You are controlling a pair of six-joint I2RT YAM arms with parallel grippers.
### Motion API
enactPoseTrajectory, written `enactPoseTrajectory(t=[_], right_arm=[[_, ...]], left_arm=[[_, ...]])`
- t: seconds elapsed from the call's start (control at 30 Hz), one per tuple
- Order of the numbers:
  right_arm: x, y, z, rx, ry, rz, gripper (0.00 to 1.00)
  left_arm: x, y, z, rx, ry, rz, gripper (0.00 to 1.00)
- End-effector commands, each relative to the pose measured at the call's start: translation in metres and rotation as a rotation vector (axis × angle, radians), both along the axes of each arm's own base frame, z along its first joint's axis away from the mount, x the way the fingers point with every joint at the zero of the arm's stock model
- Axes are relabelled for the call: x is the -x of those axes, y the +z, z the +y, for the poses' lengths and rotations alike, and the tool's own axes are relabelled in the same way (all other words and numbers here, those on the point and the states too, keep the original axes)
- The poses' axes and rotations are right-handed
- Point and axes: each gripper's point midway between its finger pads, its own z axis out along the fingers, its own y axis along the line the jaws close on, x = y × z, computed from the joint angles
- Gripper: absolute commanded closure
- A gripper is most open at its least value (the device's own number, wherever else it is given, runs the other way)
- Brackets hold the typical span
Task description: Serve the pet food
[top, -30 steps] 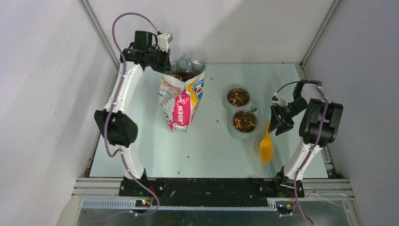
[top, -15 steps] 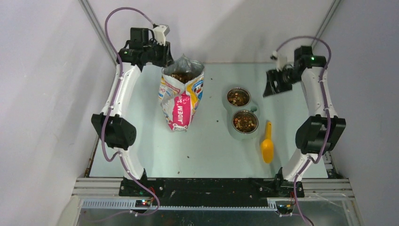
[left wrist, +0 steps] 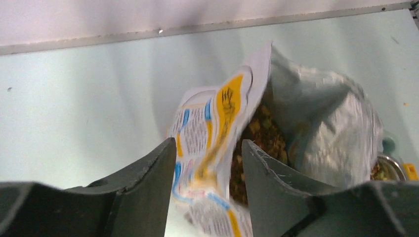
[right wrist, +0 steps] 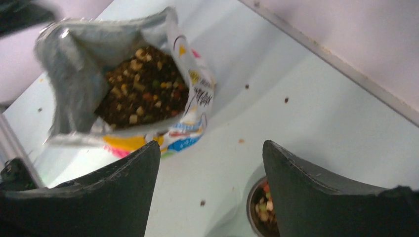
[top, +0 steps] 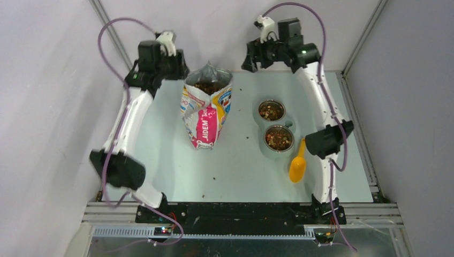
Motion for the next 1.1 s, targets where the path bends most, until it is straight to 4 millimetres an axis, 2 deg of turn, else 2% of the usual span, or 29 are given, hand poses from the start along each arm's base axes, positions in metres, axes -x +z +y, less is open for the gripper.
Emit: enactPoseTrajectory(t=[0.0, 0.03, 0.07, 0.1, 0.13, 0.23, 0.37, 0.4, 0.47, 0.53, 0.57, 0.6, 0.73, 0.77, 0.8, 0.83, 0.9, 0.93, 1.0, 1.07], right_arm=[[-0.040, 0.015, 0.040, -0.031, -0.063, -0.145, 0.21], [-0.040, 0.017, 0.052, -0.037, -0.049, -0.166, 0.20], [-0.045, 0.013, 0.059, -0.037, -0.050, -0.178, 0.20], [-0.045, 0.016, 0.070, -0.046, -0.038, -0.198, 0.19], [-0.049, 0.011, 0.074, -0.046, -0.038, -0.202, 0.19], [-0.048, 0.004, 0.094, -0.054, -0.007, -0.209, 0.19], [-0.051, -0.024, 0.112, -0.018, 0.034, -0.194, 0.19], [-0.050, -0.029, 0.116, -0.015, 0.040, -0.188, 0.19], [-0.050, -0.041, 0.122, -0.007, 0.046, -0.166, 0.20], [-0.051, -0.050, 0.128, 0.000, 0.041, -0.155, 0.22], [-0.052, -0.058, 0.130, 0.007, 0.036, -0.143, 0.24], [-0.053, -0.057, 0.132, 0.012, 0.022, -0.150, 0.28], [-0.052, -0.061, 0.139, 0.035, -0.018, -0.159, 0.48], [-0.050, -0.060, 0.140, 0.033, -0.028, -0.154, 0.58], [-0.049, -0.059, 0.140, 0.032, -0.036, -0.146, 0.64], [-0.050, -0.058, 0.137, 0.029, -0.062, -0.134, 0.79], [-0.050, -0.059, 0.130, 0.037, -0.111, -0.109, 0.98], [-0.046, -0.052, 0.125, 0.030, -0.129, -0.099, 1.00], [-0.040, -0.055, 0.117, 0.039, -0.148, -0.053, 1.00], [-0.026, -0.052, 0.114, 0.029, -0.135, -0.011, 1.00]], left_arm=[[0.069, 0.112, 0.016, 0.118, 0.071, -0.449, 0.41], [0.078, 0.085, -0.001, 0.108, -0.025, -0.413, 0.40], [0.094, 0.087, -0.006, 0.062, -0.087, -0.441, 0.40], [0.105, 0.067, -0.023, 0.035, -0.182, -0.402, 0.40], [0.116, 0.052, -0.027, -0.019, -0.238, -0.366, 0.40], [0.143, 0.010, -0.053, -0.032, -0.415, -0.253, 0.40], [0.158, -0.033, -0.066, -0.112, -0.498, -0.193, 0.41], [0.156, -0.034, -0.068, -0.113, -0.496, -0.207, 0.41], [0.157, -0.050, -0.074, -0.109, -0.494, -0.193, 0.41], [0.152, -0.054, -0.080, -0.118, -0.449, -0.245, 0.37], [0.147, -0.038, -0.083, -0.115, -0.397, -0.334, 0.37], [0.147, -0.045, -0.088, -0.137, -0.368, -0.359, 0.36], [0.144, -0.042, -0.102, -0.164, -0.279, -0.417, 0.37], [0.142, -0.040, -0.105, -0.160, -0.276, -0.432, 0.38], [0.141, -0.041, -0.105, -0.177, -0.268, -0.438, 0.38], [0.139, -0.041, -0.104, -0.187, -0.256, -0.444, 0.39], [0.132, -0.041, -0.095, -0.219, -0.193, -0.444, 0.41], [0.129, -0.041, -0.090, -0.225, -0.158, -0.441, 0.41], [0.129, -0.042, -0.085, -0.227, -0.126, -0.434, 0.43], [0.129, -0.043, -0.079, -0.240, -0.109, -0.427, 0.50]])
